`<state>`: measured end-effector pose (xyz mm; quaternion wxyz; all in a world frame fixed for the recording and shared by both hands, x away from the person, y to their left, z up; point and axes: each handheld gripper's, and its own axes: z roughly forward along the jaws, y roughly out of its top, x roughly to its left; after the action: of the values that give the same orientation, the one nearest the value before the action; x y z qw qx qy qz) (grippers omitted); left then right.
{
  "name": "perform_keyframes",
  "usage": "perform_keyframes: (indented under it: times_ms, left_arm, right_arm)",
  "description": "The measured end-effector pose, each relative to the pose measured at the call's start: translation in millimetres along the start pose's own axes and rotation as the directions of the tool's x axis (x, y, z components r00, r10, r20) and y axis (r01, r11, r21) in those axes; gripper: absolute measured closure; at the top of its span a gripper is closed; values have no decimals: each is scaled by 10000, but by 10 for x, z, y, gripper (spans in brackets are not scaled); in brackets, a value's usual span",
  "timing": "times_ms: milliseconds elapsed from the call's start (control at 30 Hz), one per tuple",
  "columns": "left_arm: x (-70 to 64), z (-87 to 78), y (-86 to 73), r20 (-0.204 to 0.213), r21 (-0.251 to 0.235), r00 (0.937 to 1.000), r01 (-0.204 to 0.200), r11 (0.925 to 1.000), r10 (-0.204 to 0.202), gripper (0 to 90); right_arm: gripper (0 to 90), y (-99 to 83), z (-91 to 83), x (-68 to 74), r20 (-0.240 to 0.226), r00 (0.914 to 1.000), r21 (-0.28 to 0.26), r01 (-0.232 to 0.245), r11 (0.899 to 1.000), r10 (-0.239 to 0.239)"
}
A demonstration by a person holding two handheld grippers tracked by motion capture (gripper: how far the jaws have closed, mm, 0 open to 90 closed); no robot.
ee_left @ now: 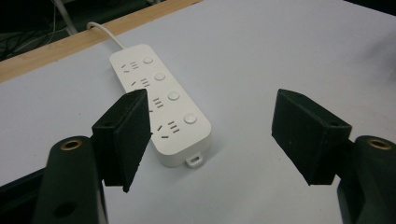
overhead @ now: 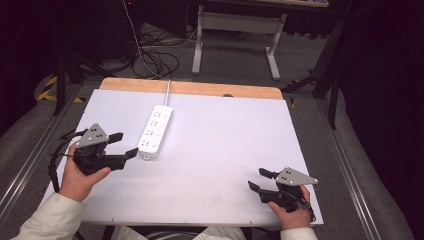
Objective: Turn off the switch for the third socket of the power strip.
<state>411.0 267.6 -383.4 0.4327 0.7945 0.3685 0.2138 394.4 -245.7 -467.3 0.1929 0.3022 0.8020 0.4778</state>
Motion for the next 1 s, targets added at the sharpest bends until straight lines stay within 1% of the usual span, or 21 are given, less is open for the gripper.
perform_keyframes:
  times_ms: [33, 67, 100, 133, 167, 200, 233, 367, 400, 467, 500, 533, 633, 733, 767, 800, 833, 867, 933, 967, 1000]
  left_arm:
    - [15, 17, 44, -42, 63, 9999, -133, 9999, 133, 285]
    - [15, 17, 44, -42, 63, 9999, -133, 9999, 133, 284]
    - [22, 45, 73, 6, 9, 10000, -8, 10000, 8, 285]
    - [36, 62, 84, -10, 59, 10000, -5, 10000, 5, 286]
    - [47, 79, 96, -123, 116, 9999, -39, 9999, 40, 287]
    - [47, 79, 96, -123, 116, 9999, -39, 9999, 40, 292]
    - [67, 103, 120, -207, 130, 9998, -75, 9999, 78, 307]
    - [81, 152, 170, -260, 131, 9996, -94, 9999, 98, 321]
    - [76, 171, 180, -212, 113, 9998, -49, 9999, 51, 322]
    - [80, 210, 215, -266, 239, 9995, -190, 9995, 197, 323]
    - [84, 256, 244, -282, 317, 9994, -206, 9993, 215, 323]
    - [84, 256, 244, -282, 317, 9994, -206, 9993, 215, 323]
    - [109, 343, 307, -305, 540, 9993, -221, 9983, 237, 322]
    - [115, 383, 341, -250, 577, 9993, -270, 9980, 285, 323]
    - [107, 425, 364, -256, 645, 9992, -290, 9975, 307, 320]
    - [110, 446, 373, -280, 665, 9988, -389, 9970, 409, 312]
    - [110, 446, 373, -280, 665, 9988, -389, 9970, 409, 303]
    - [110, 488, 376, -264, 657, 9991, -301, 9974, 319, 302]
    - [115, 517, 376, -253, 644, 9993, -260, 9976, 276, 302]
    - [123, 532, 376, -366, 659, 9988, -298, 9974, 323, 302]
    - [130, 554, 374, -317, 747, 9990, -279, 9968, 303, 302]
  right_arm:
    - [397, 0, 0, 1, -6, 10000, -2, 1, 10000, -1]
    - [397, 1, -2, 0, 9, 10000, 16, 16, 10000, -16]
    - [397, 1, -3, 1, 13, 10000, 27, -3, 10000, 3]
    - [397, 1, -4, 2, 12, 10000, 24, 3, 10000, -3]
    - [397, 1, -4, 3, 4, 10000, 25, 3, 10000, -3]
    - [397, 1, -3, 3, 1, 10000, 31, 6, 10000, -6]
    - [397, 0, -3, 3, -11, 10000, 41, -5, 10000, 5]
    - [396, 0, -2, 4, -16, 10000, 39, -6, 10000, 6]
    - [396, 0, -2, 3, -12, 10000, 36, 0, 10000, 0]
    - [396, 0, -3, 3, -17, 10000, 35, -7, 10000, 7]
    - [395, -2, -3, 3, -20, 10000, 52, -17, 10000, 17]
    - [395, -2, -3, 3, -20, 10000, 52, -17, 10000, 17]
    - [394, -2, -5, 2, -4, 10000, 27, -18, 10000, 18]
    - [394, -2, -4, 4, -16, 10000, 35, -2, 10000, 2]
    - [394, -1, -5, 5, -19, 10000, 34, 2, 10000, -2]
    - [394, -2, -5, 5, -16, 10000, 36, 0, 10000, 0]
    - [394, -2, -5, 5, -16, 10000, 36, 0, 10000, 0]
    - [394, -3, -4, 5, -34, 10000, 46, -7, 10000, 7]
    - [394, -3, -4, 5, -38, 10000, 49, 1, 10000, -1]
    - [394, -3, -3, 6, -44, 10000, 53, 1, 10000, -1]
    - [394, -3, -3, 6, -44, 10000, 53, 1, 10000, -1]
